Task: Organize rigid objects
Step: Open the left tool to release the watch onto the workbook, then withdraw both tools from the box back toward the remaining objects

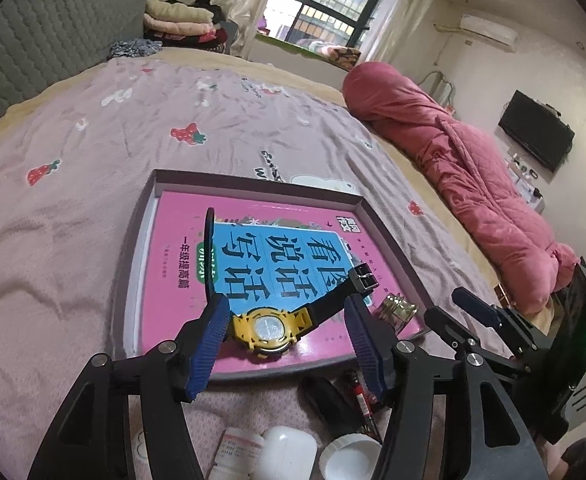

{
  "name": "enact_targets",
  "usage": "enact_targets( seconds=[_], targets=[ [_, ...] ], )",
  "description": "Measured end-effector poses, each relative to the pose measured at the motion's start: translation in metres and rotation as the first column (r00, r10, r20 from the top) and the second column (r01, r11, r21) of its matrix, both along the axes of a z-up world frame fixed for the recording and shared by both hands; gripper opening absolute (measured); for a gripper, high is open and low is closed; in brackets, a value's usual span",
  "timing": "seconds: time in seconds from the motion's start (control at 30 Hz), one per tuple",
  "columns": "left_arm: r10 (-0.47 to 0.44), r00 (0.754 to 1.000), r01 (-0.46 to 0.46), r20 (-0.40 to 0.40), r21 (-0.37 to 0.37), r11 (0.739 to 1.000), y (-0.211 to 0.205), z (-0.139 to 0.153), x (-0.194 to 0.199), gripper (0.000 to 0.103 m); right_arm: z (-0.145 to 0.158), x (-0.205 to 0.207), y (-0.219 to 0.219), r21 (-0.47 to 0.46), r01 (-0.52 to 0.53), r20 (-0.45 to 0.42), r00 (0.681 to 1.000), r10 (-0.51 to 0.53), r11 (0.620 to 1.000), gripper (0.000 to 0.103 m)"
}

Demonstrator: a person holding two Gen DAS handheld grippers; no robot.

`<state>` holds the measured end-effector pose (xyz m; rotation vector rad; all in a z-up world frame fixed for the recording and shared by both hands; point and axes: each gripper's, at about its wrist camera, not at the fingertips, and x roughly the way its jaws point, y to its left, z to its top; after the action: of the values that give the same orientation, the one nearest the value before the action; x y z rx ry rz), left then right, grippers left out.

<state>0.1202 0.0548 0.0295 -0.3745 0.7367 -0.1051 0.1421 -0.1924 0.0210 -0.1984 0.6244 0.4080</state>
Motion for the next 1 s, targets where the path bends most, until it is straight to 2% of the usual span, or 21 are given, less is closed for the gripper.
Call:
enact_targets(
  seconds=[0.3, 0.6, 0.7, 1.0],
  targets=[
    [0.022, 1.0, -0.022, -0.001, 0.019, 1.0, 0.004, 0.001, -0.015, 0.062, -0.004, -0.008, -0.001, -0.011, -0.017, 0.005, 1.0, 0.017, 1.0, 0.054],
    [0.017, 1.0, -0.017, -0.015, 0.021, 1.0, -0.001, -0.001, -0.023, 0.062, -0.001, -0.01, -0.008, 0.031, -0.004, -0.016, 1.0, 0.004, 1.0, 0.054],
    [0.013, 1.0, -0.013, -0.014, 0.034, 0.999, -0.004, 0.001, -0.028, 0.062, 0.003, -0.018, -0.006, 0.006, -0.01, 0.009, 1.0, 0.01, 1.0, 0.054],
    [0.033, 0.999, -0.032, -0.029, 0.041, 0.999, -0.004, 0.003, -0.044, 0.062, 0.011, -0.035, -0.007, 0.024, -0.022, 0.009, 1.0, 0.022, 0.999, 0.054]
  ],
)
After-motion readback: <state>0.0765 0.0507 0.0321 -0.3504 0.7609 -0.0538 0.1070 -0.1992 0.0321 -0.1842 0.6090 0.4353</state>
